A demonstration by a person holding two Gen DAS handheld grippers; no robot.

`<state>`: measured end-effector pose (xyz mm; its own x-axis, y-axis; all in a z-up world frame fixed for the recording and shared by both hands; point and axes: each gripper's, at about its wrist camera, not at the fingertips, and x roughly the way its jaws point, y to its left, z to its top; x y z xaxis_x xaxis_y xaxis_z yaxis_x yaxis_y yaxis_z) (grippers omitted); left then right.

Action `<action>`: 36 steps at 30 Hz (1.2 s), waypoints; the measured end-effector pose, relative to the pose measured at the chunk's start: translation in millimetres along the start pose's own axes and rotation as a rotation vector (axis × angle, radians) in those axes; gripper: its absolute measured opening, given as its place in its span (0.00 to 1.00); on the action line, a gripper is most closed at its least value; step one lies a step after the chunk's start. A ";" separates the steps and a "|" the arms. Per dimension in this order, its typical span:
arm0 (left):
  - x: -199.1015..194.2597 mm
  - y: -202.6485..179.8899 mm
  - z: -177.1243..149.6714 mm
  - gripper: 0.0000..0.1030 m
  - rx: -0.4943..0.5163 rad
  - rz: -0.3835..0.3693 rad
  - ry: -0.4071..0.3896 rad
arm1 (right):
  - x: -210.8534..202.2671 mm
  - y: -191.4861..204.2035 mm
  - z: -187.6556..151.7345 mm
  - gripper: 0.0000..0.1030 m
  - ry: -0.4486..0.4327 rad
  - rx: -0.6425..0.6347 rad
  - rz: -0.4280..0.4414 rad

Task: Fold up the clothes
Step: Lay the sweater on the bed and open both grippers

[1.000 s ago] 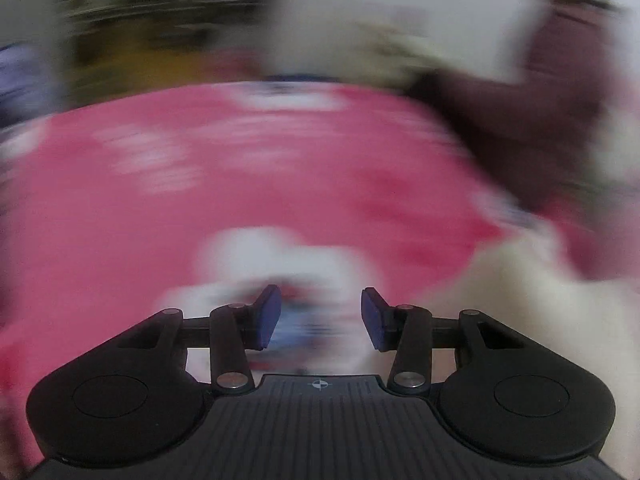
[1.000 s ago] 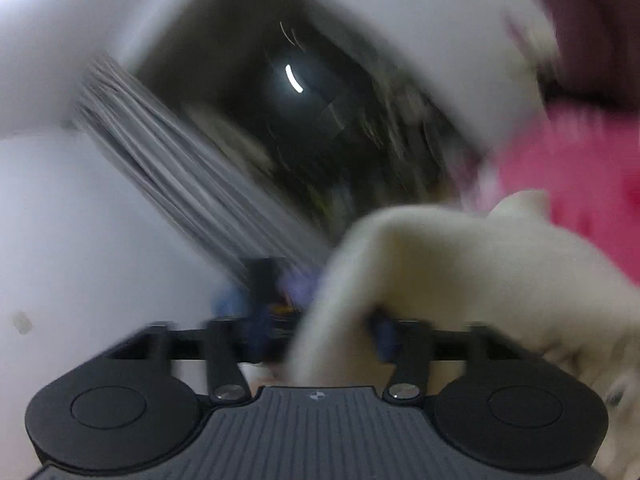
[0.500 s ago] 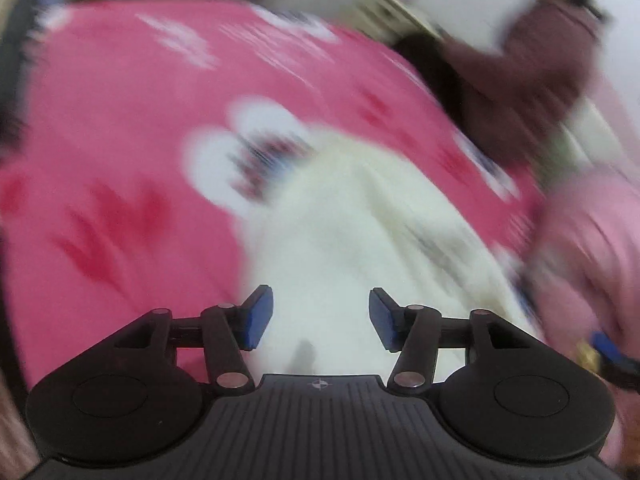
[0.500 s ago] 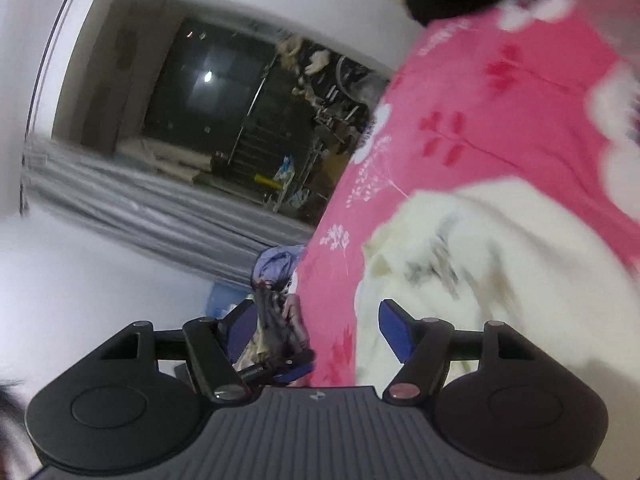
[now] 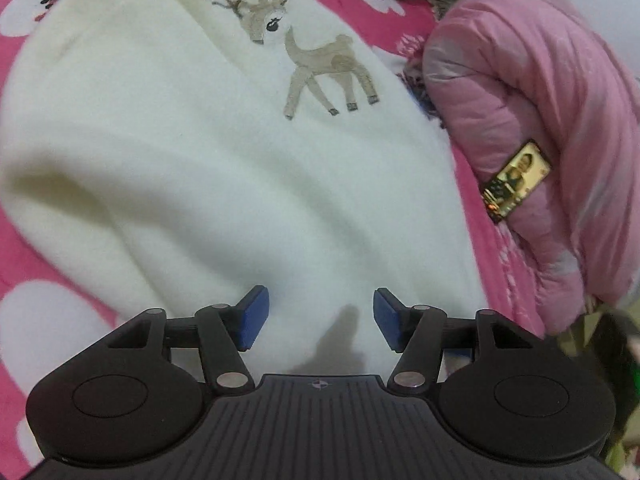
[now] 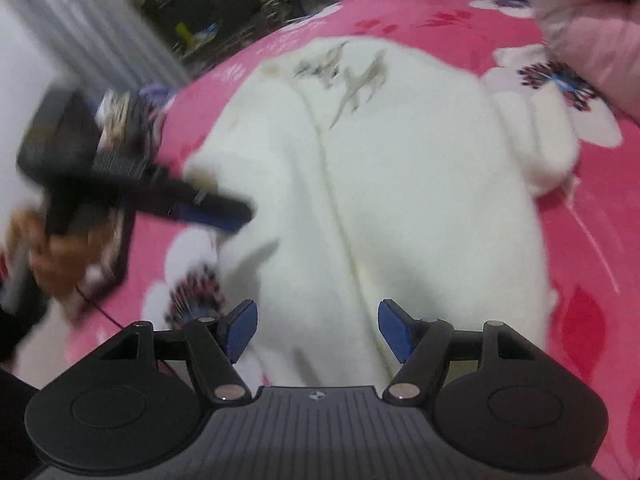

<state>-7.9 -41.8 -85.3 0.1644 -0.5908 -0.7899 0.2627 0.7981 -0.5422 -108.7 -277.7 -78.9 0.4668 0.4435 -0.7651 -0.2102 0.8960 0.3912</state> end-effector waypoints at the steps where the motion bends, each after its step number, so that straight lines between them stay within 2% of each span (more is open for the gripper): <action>1: 5.4 0.4 1.4 0.67 -0.025 0.002 0.000 | 5.7 3.3 -4.8 0.67 0.008 -0.025 -0.015; 2: 10.8 0.7 2.7 0.69 -0.049 0.004 0.000 | 13.2 4.7 -7.0 0.63 0.017 -0.032 -0.009; 4: 18.9 -1.8 1.3 0.75 -0.063 0.026 0.011 | 18.7 13.8 -7.8 0.33 0.019 -0.045 0.046; 6: 23.4 -7.1 1.1 0.77 -0.018 0.055 0.012 | 21.6 24.8 -7.8 0.20 0.016 -0.060 0.110; 9: 26.6 -11.7 -5.1 0.76 0.045 0.084 0.001 | 25.9 41.2 -7.8 0.20 0.012 -0.083 0.205; 11: 25.4 -8.6 -10.7 0.66 0.067 0.112 -0.004 | 28.8 52.1 -7.8 0.20 0.009 -0.099 0.269; 13: 16.8 -0.8 -15.9 0.38 0.053 0.146 -0.015 | 31.7 63.0 -7.8 0.20 0.006 -0.114 0.333; 14: 9.3 5.1 -18.5 0.28 0.034 0.165 -0.025 | 33.1 68.5 -7.8 0.20 0.005 -0.121 0.365; 15: 1.7 11.1 -21.1 0.09 0.015 0.185 -0.035 | 34.6 74.0 -7.8 0.19 0.003 -0.129 0.397; 17: -19.9 24.4 -25.7 0.07 -0.027 0.219 -0.066 | 37.5 84.9 -7.8 0.19 0.001 -0.144 0.461; 18: -34.0 31.8 -27.5 0.07 -0.050 0.233 -0.088 | 38.9 90.4 -7.8 0.22 -0.001 -0.152 0.493; 19: -54.7 39.2 -30.0 0.07 -0.051 0.283 -0.116 | 38.2 93.0 -7.6 0.27 0.008 -0.158 0.501; 21: -91.2 51.5 -36.9 0.06 -0.047 0.408 -0.165 | 27.7 86.1 -7.9 0.39 0.013 -0.155 0.475; 23: -129.1 68.1 -42.6 0.07 -0.060 0.555 -0.186 | 6.7 61.5 -6.5 0.43 -0.018 -0.095 0.442; 24: -141.5 75.1 -46.5 0.10 -0.059 0.628 -0.173 | -6.0 43.7 -4.6 0.46 -0.043 -0.046 0.420; 25: -153.7 82.0 -50.5 0.15 -0.058 0.700 -0.160 | -18.8 25.9 -2.8 0.55 -0.068 0.002 0.397; 27: -172.2 88.8 -56.3 0.31 -0.090 0.752 -0.151 | -43.1 -12.9 -0.9 0.61 -0.135 0.106 0.315; 28: -181.1 88.3 -58.9 0.36 -0.097 0.735 -0.165 | -52.9 -31.9 -0.8 0.65 -0.157 0.158 0.255; 31: -202.4 75.9 -61.6 0.43 -0.069 0.689 -0.229 | -75.1 -81.1 -3.2 0.67 -0.178 0.295 0.075; 34: -218.4 58.3 -61.6 0.47 -0.007 0.637 -0.293 | -78.0 -105.0 -10.8 0.67 -0.118 0.368 -0.037; 36: -231.0 54.9 -62.3 0.49 0.012 0.597 -0.321 | -71.1 -109.6 -16.9 0.67 -0.083 0.398 -0.061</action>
<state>-90.7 145.9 49.6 0.5582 -0.0560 -0.8278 0.0491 0.9982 -0.0344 -133.3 -407.1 -76.0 0.5397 0.3719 -0.7553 0.1608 0.8351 0.5261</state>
